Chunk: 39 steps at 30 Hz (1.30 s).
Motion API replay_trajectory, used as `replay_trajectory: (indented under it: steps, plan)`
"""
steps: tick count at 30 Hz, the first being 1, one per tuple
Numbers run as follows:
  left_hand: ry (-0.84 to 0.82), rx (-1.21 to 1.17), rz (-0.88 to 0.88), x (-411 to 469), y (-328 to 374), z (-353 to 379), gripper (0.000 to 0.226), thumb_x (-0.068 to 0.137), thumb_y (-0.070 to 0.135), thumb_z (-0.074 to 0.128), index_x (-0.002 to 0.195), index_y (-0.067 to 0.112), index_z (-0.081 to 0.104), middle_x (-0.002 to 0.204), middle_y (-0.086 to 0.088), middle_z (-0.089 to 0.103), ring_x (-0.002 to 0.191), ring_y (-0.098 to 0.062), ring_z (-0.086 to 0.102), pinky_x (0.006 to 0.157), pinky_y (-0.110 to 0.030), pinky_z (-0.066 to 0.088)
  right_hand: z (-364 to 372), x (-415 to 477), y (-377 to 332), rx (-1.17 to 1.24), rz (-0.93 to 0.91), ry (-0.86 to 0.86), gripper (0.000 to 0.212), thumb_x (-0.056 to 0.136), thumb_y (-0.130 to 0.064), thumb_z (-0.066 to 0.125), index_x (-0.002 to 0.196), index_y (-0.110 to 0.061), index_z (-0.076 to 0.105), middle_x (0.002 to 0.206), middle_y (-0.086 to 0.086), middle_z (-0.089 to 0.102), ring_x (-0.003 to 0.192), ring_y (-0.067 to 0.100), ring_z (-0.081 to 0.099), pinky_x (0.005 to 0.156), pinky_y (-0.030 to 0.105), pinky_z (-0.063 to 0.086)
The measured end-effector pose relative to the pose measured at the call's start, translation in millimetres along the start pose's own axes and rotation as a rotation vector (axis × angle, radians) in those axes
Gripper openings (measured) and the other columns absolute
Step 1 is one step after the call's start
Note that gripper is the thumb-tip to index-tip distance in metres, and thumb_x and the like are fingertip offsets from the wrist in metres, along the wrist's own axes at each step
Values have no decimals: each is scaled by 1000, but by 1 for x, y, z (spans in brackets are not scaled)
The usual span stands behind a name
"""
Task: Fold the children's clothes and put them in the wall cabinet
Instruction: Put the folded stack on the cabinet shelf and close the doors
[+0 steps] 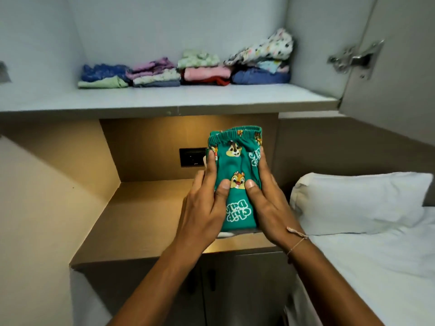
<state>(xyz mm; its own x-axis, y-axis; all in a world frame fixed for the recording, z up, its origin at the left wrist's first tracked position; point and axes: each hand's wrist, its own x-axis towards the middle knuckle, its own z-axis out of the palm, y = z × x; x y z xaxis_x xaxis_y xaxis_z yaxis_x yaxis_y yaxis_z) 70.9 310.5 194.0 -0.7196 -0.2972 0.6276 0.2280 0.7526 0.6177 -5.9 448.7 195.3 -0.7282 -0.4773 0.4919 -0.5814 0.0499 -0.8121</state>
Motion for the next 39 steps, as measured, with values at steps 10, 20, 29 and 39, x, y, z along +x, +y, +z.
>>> replay_trajectory:
  steps: [10,20,29,39]
  plan:
    - [60,26,201,148,89,4,60,100,49,32,151,42,2,125,3,49,108,-15,54,83,-23,38,-99,110,-79,41,-95,145,63,84,-52,43,135,-68,11,147,-7,43,123,14,53,104,47,44]
    - [-132,43,-7,321,86,41,55,102,46,28,153,30,14,144,-7,50,124,-30,51,100,-45,44,-147,280,-93,-60,182,134,61,95,-6,38,149,-32,25,120,4,61,94,20,64,79,31,55]
    - [-442,152,-184,374,50,83,46,98,36,44,134,8,50,136,-16,54,122,-32,52,103,-40,42,-139,336,-53,-868,455,68,37,93,-23,43,124,-8,55,131,18,56,114,32,55,87,31,43]
    - [-563,667,19,366,0,29,58,101,47,28,148,15,33,156,-10,32,141,-28,33,112,-36,29,-143,323,-65,-1055,122,73,46,87,-42,48,129,-26,54,133,11,57,116,32,54,90,37,44]
